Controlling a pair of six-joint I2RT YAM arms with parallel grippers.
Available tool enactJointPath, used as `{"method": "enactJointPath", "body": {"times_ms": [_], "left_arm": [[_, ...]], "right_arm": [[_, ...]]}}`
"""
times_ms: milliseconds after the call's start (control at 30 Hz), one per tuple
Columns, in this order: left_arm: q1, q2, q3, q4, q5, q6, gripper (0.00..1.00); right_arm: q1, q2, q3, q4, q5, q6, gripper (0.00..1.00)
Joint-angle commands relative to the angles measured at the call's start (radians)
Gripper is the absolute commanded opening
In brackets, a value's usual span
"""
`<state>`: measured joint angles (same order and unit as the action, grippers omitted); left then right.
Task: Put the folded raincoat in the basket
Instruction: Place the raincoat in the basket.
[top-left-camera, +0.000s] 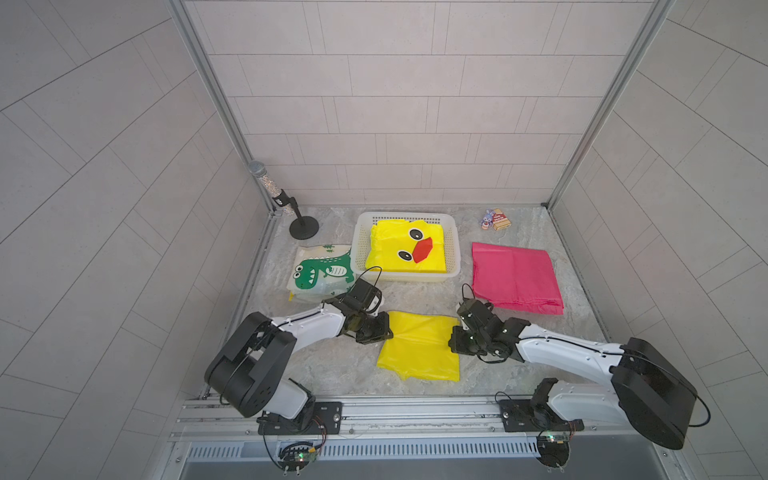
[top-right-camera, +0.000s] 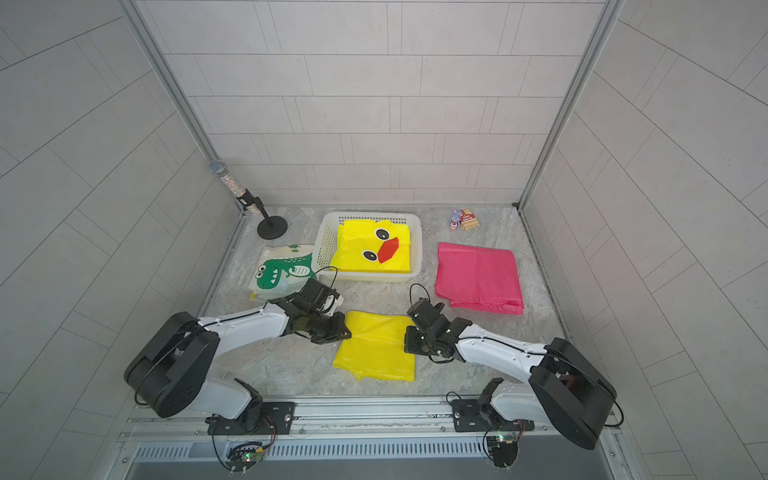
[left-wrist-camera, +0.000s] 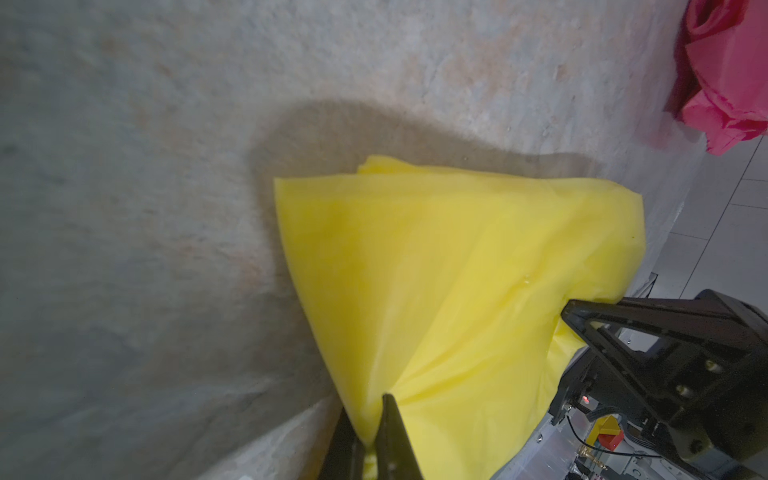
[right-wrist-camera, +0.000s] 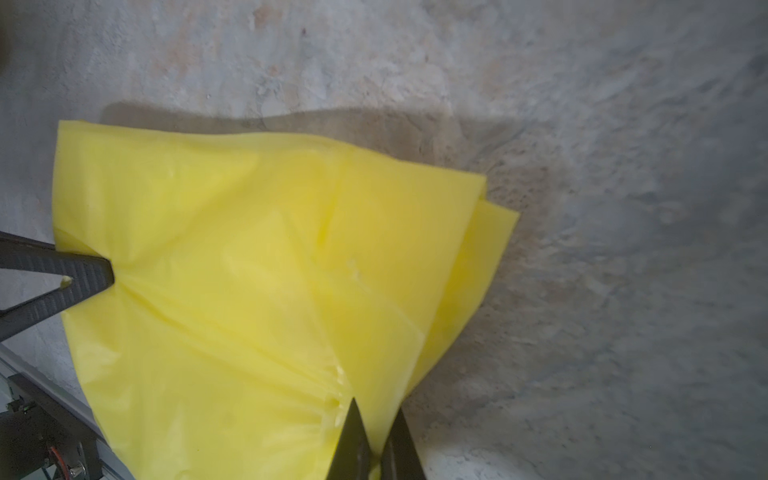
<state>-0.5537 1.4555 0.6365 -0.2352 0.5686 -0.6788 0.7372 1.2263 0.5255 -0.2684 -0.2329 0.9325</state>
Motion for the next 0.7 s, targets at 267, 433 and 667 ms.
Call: {"method": "enactJointPath", "body": {"times_ms": [267, 433, 667], "left_arm": [[-0.003, -0.13, 0.109, -0.123, -0.044, -0.038, 0.0], [-0.001, -0.136, 0.225, -0.202, -0.075, -0.027, 0.0], [0.023, -0.117, 0.388, -0.292, -0.092, 0.003, 0.0]], "right_arm": [[0.004, -0.084, 0.178, -0.22, 0.071, -0.072, 0.0], [-0.011, -0.071, 0.303, -0.265, 0.087, -0.115, 0.0], [-0.1, -0.008, 0.503, -0.353, 0.018, -0.211, 0.0]]}}
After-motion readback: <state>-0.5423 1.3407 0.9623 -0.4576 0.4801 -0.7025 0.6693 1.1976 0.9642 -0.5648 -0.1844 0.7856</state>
